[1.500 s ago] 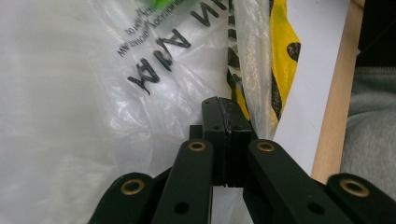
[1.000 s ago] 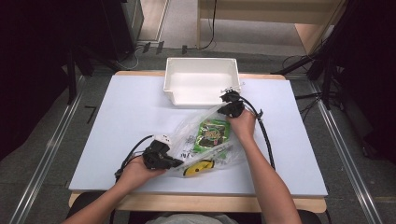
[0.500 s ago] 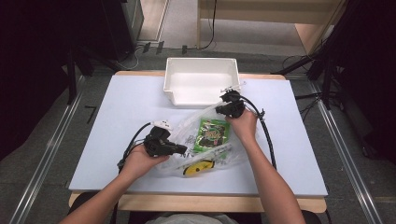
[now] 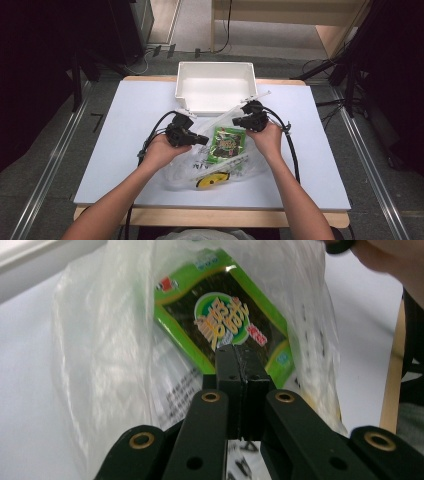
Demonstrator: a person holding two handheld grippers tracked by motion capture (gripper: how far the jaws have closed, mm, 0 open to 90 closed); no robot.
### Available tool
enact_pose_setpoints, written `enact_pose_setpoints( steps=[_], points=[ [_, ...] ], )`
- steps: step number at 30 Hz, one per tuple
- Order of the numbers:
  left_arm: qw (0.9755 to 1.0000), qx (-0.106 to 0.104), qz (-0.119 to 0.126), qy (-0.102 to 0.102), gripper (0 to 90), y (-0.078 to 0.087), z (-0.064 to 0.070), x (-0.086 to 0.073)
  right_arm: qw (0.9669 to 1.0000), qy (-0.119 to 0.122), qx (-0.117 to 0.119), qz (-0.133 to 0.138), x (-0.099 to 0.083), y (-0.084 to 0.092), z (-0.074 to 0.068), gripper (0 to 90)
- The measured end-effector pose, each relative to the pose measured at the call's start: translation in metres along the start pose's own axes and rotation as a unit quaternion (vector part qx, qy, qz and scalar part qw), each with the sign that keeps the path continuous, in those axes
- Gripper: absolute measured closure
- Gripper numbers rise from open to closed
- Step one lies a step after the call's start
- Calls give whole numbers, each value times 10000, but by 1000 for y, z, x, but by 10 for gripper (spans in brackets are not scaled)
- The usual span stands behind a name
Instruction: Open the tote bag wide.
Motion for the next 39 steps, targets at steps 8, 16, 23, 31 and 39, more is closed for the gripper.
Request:
enact_pose_setpoints(
  steps=[8,16,23,31,39],
  points=[
    [9998,179,23,-78,900,-20,-16,21,10000,66,35,-32,-12,17,-8,900],
    [9995,295,58,-36,900,-40,-33,32,9999,127,48,-47,-25,33,-10,900],
    [9991,333,146,-214,900,-57,-41,42,9998,151,102,-83,-36,44,-14,900],
    [9980,612,143,73,900,-74,-70,32,9997,129,152,-136,-56,49,-18,900],
    [9973,732,28,40,900,-83,-76,26,9996,47,129,-266,-72,49,-15,900]
  ],
)
Point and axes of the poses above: each handheld gripper's, and its own axes: y roughly backward along the jaws, x roughly out of its top, z roughly to its right, the point moved 3 cm from there along -y, roughly forward along the jaws, and after that the axes turned 11 degrees about z, right-handed, at the moved point
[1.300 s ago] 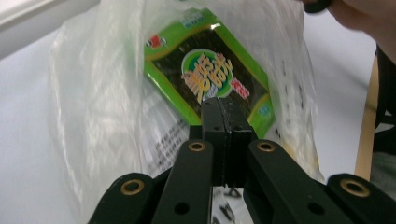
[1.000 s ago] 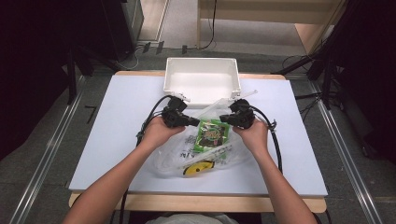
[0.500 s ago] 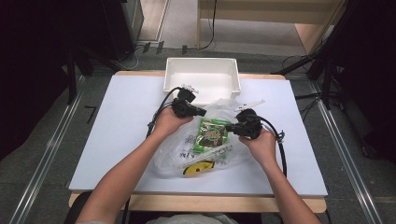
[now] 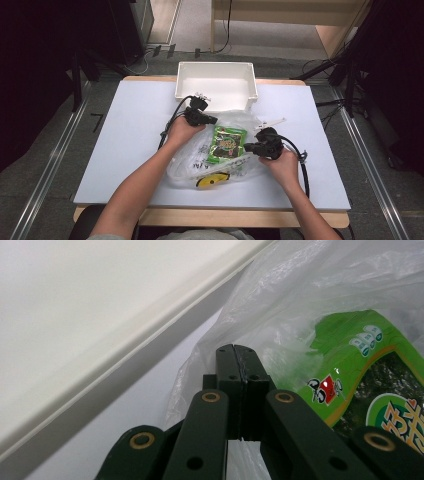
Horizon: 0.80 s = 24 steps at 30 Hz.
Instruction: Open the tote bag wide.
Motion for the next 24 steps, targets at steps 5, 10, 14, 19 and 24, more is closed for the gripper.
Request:
enact_pose_setpoints(
  steps=[5,10,14,19,24],
  points=[
    [9998,86,-105,-150,900,-1,2,-2,9999,27,-41,-143,-14,3,-3,900],
    [9997,135,-158,-152,900,-1,2,-2,9997,-21,-55,-232,-25,8,-2,900],
    [9994,188,-201,-208,900,-1,2,-3,9998,-6,-76,-200,-30,13,1,900],
    [9992,241,-237,-197,900,-1,3,-2,9996,-151,-171,-193,-34,20,9,900],
    [9989,277,-333,-202,900,1,3,-3,9995,-102,-209,-222,-38,25,11,900]
  ],
)
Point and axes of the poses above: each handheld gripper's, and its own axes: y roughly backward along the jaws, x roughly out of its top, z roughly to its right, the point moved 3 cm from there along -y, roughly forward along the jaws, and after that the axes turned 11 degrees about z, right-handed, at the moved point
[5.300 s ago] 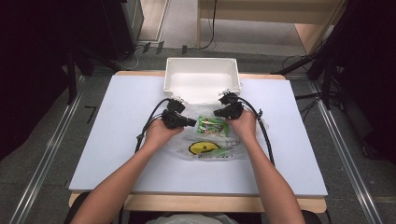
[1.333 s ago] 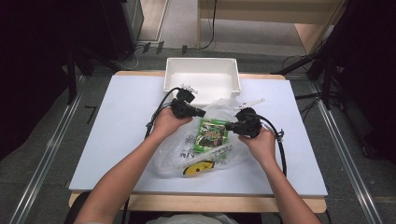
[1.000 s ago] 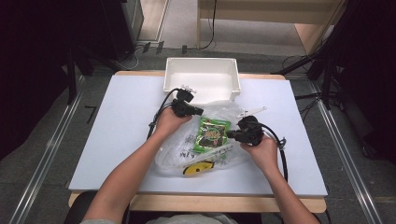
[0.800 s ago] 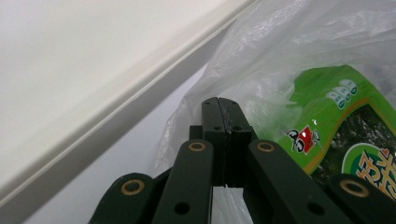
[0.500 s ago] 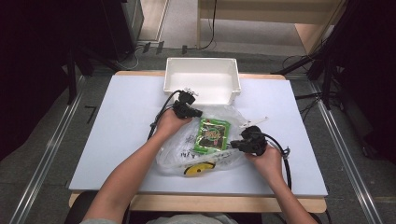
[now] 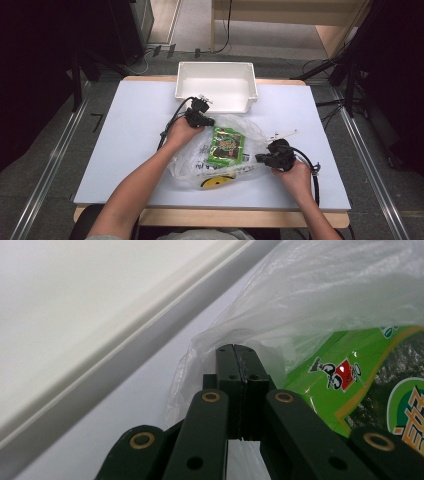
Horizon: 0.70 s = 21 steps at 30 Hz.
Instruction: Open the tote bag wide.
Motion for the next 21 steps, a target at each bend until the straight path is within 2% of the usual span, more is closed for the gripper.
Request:
enact_pose_setpoints(
  steps=[4,10,12,15,21],
  points=[
    [9999,89,-110,-57,900,3,-1,-1,10000,47,-66,-28,-6,7,0,900],
    [9997,81,-240,40,900,9,-1,-4,9997,-6,-237,-2,-15,19,8,900],
    [9997,-11,-175,173,900,10,0,-6,9996,-118,-249,7,-13,18,11,900],
    [9996,-71,-91,258,900,10,1,-6,9997,-28,-253,20,-6,15,7,900],
    [9996,-141,56,248,900,12,5,-3,9997,30,-166,173,8,13,0,900]
  ],
)
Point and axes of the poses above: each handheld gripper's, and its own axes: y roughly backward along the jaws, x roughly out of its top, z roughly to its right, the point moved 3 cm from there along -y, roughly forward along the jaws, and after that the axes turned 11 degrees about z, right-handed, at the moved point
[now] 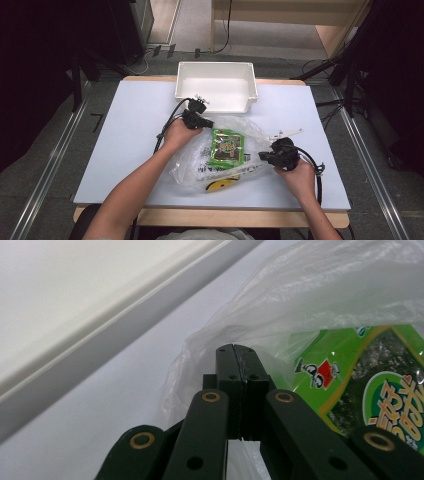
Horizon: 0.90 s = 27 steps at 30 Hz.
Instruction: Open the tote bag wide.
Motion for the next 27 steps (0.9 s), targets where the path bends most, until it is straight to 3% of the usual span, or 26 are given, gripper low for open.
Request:
enact_pose_setpoints(
  steps=[7,18,23,26,27],
  points=[
    [10000,-5,26,-28,900,1,3,2,9998,78,104,157,16,3,-10,900],
    [10000,4,70,-47,900,0,5,3,9986,234,261,399,66,-14,-23,900],
    [10000,13,91,-37,900,-1,5,2,9986,187,165,456,81,-29,-17,900],
    [10000,36,91,-21,900,-3,5,0,9989,29,-42,458,85,-46,1,900],
    [10000,25,93,-20,900,-4,5,0,9989,29,-42,458,85,-46,1,900]
  ],
)
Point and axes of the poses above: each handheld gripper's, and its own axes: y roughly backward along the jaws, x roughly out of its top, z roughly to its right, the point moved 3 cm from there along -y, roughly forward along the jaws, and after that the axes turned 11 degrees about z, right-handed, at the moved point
